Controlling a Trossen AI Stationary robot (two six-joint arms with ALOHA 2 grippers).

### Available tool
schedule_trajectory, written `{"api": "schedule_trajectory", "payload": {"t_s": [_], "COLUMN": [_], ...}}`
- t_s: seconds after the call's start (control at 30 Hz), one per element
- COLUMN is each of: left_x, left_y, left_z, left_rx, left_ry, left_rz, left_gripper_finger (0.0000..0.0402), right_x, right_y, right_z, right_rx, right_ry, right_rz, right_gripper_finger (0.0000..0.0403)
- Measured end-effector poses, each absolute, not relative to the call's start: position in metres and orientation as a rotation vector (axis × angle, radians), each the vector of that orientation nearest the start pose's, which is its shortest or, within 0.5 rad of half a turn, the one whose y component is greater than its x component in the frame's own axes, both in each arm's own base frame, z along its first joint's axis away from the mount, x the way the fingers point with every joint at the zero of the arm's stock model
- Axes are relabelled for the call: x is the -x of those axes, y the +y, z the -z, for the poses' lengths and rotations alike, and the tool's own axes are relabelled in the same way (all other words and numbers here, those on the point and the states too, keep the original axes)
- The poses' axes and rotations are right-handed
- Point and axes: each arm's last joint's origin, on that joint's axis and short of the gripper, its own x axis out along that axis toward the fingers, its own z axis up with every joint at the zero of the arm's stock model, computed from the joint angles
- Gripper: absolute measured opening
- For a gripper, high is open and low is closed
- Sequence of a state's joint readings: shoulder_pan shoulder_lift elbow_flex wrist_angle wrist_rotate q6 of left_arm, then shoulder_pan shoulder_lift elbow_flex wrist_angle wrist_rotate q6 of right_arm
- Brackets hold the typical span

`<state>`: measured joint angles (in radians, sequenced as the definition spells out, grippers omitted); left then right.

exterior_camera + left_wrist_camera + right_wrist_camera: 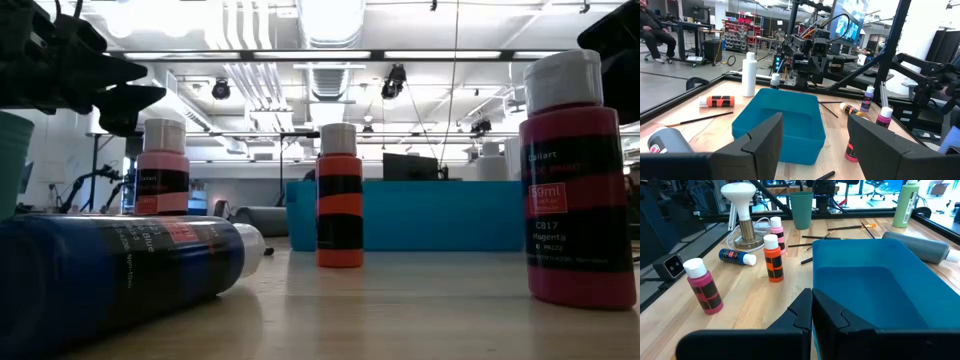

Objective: Pick & Place Paint Supplies

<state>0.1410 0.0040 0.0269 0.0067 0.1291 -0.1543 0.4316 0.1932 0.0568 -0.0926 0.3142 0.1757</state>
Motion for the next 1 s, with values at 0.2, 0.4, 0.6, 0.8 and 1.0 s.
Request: {"api": "schedule_trajectory", "payload": {"t_s": [0.2, 0.4, 0.6, 0.8, 1.0], "left_x": [-0.096, -0.096, -0.096, -0.096, -0.096], "left_y": [0.010, 0.010, 0.010, 0.010, 0.010], "left_z": [-0.173, -0.173, -0.173, -0.173, -0.173], "left_rx": [0.150, 0.150, 0.150, 0.150, 0.150], "left_ry": [-0.030, -0.030, -0.030, -0.030, -0.030], "left_rz": [-0.009, -0.009, -0.009, -0.009, -0.009], "left_gripper_finger": [0.0227, 0.0227, 0.0227, 0.0227, 0.0227], "right_x": [-0.099, -0.099, -0.099, -0.101, -0.097], "right_y": [0.036, 0.036, 0.035, 0.034, 0.027], "right_z": [-0.159, -0.159, -0.159, -0.171, -0.209], "right_rx": [-0.092, -0.091, -0.086, -0.023, -0.203], "right_ry": [0.222, 0.222, 0.219, 0.090, -0.279], "right_rz": [-0.098, -0.095, -0.079, -0.046, 0.144], "right_gripper_finger": [0.0008, 0.0008, 0.0008, 0.0008, 0.0008]}}
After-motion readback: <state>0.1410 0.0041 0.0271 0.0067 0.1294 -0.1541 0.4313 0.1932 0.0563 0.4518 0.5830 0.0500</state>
